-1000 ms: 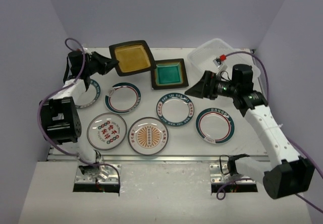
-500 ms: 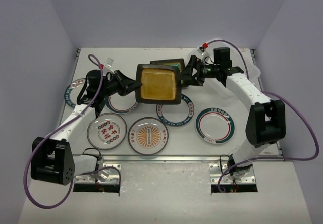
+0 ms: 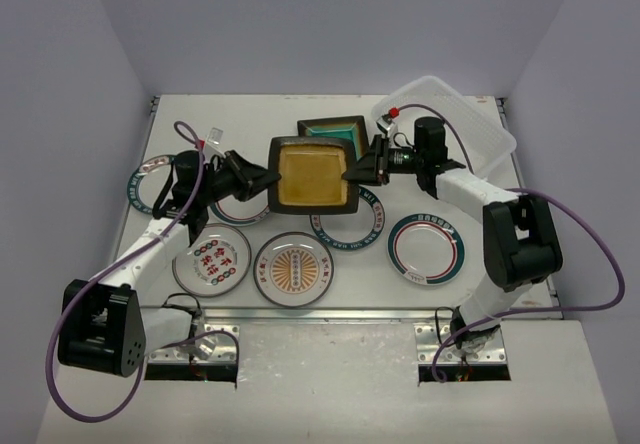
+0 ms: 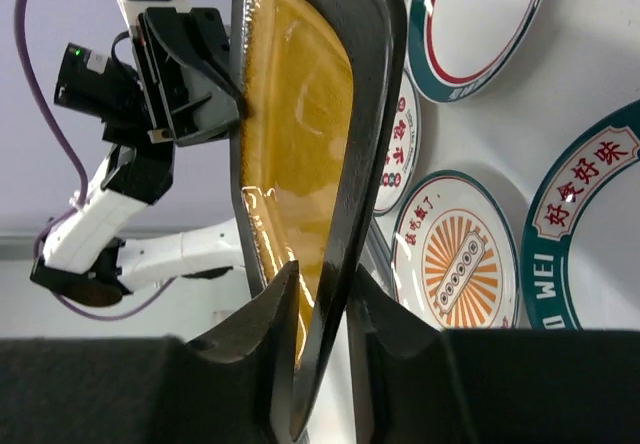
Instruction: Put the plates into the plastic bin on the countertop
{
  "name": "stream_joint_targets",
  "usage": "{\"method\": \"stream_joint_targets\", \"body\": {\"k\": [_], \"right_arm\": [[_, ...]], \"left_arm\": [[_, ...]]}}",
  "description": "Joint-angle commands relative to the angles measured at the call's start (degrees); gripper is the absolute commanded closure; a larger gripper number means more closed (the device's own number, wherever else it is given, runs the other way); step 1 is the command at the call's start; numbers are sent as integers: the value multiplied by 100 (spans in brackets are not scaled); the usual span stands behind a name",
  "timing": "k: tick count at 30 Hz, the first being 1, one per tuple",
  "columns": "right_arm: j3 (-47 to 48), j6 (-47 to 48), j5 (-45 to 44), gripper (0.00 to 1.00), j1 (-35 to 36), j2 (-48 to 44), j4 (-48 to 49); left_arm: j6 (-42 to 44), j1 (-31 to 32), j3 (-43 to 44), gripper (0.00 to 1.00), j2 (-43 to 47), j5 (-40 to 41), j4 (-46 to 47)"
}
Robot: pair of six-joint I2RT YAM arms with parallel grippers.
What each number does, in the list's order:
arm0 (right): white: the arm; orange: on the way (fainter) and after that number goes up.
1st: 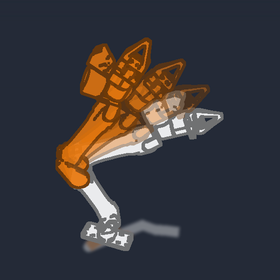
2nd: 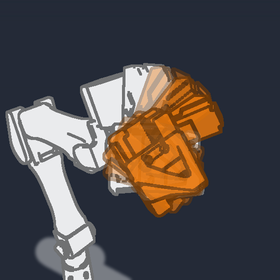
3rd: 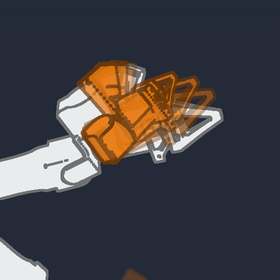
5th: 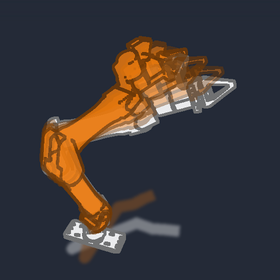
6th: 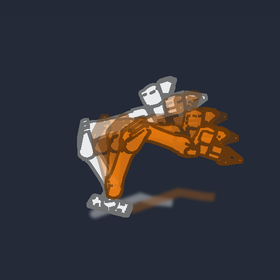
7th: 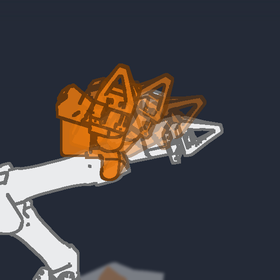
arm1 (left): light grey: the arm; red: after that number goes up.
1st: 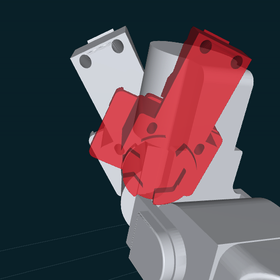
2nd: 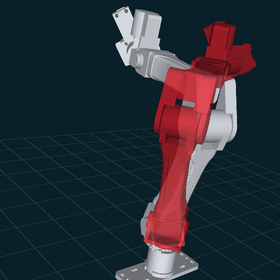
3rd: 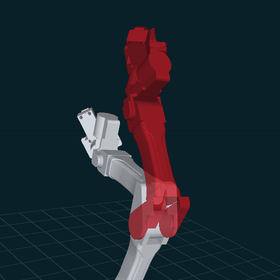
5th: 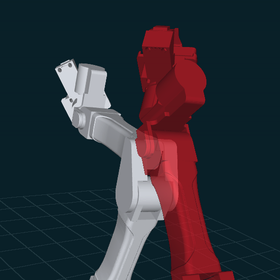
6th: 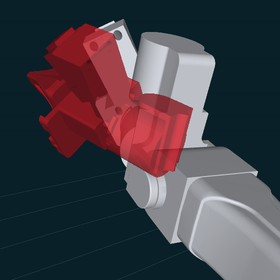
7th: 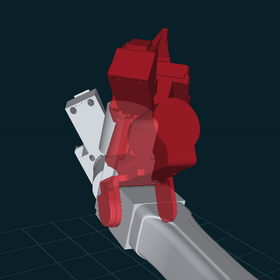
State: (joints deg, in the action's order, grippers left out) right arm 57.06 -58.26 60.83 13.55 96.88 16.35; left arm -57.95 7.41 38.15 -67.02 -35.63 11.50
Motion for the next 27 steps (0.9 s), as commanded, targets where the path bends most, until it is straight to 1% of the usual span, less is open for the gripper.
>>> {"method": "stream_joint_targets", "body": {"k": [1,3,7,8,9,10,11,14,15,18,20,21,23,24,25,27], "right_arm": [[-93,-960,477,84,8,-179,1731],[-128,-1059,482,99,12,-153,1844],[-154,-1126,450,100,-1,-161,1880],[-162,-1141,426,100,-7,-199,1880],[-168,-1183,390,100,-25,-258,1880],[-169,-1188,355,100,-27,-266,1880],[-180,-1269,298,100,-57,-348,1880],[-229,-1443,114,100,-158,-509,1878],[-269,-1489,47,100,-198,-590,1873],[-356,-1449,-313,100,-400,-800,1603],[-327,-1123,-603,100,-601,-1006,947],[-327,-1007,-720,100,-708,-1096,698],[-294,-773,-970,100,-1192,-1289,20],[-268,-710,-1041,100,-1214,-1326,-9],[-203,-574,-1240,100,-1511,-1371,-438],[-98,-436,-1611,100,-1963,-1362,-736]], "left_arm": [[-474,133,66,100,234,-308,1514],[-511,150,61,100,234,-339,1590],[-271,164,158,100,225,-418,1531],[-107,164,199,90,231,-392,1410],[185,164,318,60,249,-315,1066],[222,164,333,57,251,-221,1021],[485,164,479,39,292,30,631],[977,162,831,0,348,415,32],[1129,157,959,0,348,613,-136],[1801,148,1592,0,394,1422,-1355],[2188,119,1981,0,517,2731,-2235],[2315,110,2096,0,611,3142,-2515],[2629,78,2346,0,909,3990,-3217],[2751,76,2355,0,1007,4037,-3242],[2949,76,2383,0,1188,4120,-3387],[3183,76,2275,0,1465,3439,-3352]]}}
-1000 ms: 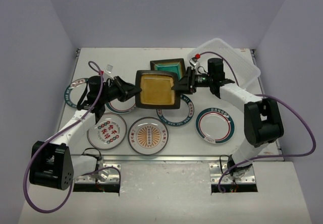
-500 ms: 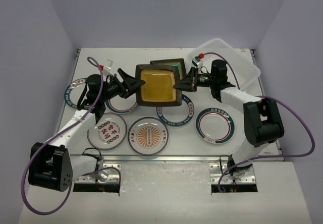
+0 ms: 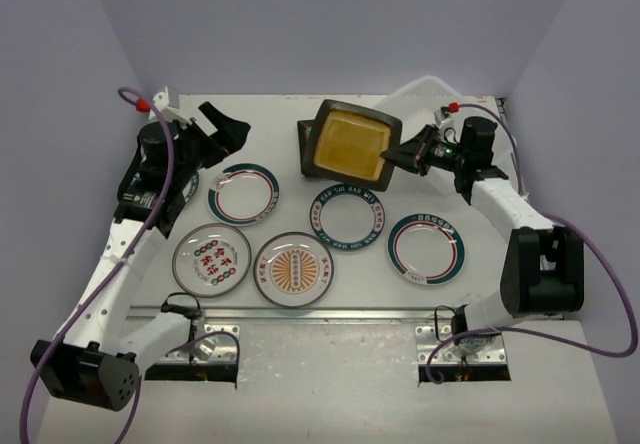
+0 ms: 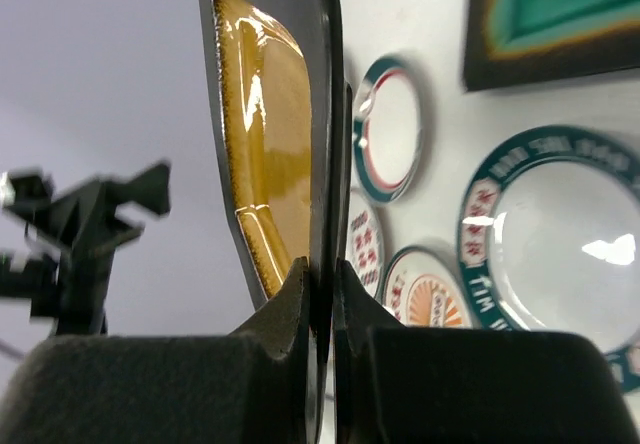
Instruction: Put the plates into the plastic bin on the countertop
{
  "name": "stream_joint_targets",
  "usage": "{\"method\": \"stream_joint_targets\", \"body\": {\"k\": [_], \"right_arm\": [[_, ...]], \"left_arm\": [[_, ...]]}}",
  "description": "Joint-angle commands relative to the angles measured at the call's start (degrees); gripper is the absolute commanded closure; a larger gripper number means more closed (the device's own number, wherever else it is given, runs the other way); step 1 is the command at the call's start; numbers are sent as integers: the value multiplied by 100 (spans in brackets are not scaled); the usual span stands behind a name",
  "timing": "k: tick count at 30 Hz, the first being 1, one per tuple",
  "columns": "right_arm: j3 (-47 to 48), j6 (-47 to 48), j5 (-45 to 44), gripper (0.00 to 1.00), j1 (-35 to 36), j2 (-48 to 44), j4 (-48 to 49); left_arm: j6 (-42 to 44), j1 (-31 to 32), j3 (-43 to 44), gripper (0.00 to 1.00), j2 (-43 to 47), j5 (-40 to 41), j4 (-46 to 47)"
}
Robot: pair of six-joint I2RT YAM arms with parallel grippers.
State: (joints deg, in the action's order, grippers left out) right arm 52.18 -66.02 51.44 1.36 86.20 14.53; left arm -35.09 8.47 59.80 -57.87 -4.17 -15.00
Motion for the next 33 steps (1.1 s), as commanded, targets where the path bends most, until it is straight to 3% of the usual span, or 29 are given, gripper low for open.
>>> {"method": "stream_joint_targets", "body": {"k": [1,4,8,15,20,33], "right_arm": [[437,378,-830,100,-932,-267,-659],[883,523,-1215,100,-1365,100,-1032],[1476,775,-1879,100,-1566,554,-1435],[2227,1043,-2981,100,-1683,1083,-1813],[2414,1267,-3713,100,-1683,1188,-1720],[2936,1519,-4436,100,-1440,1543,-2011]], "left_arm": [[985,-29,20,0,656,-115,-641],[1362,-21,-396,0,864,-1218,-486],[1812,-18,-951,0,1031,-1238,-679],[1730,32,-2101,0,1589,-1422,-208],[1742,50,-2077,0,1533,-1596,-135],[1751,76,-2139,0,1622,-1657,-117]]}}
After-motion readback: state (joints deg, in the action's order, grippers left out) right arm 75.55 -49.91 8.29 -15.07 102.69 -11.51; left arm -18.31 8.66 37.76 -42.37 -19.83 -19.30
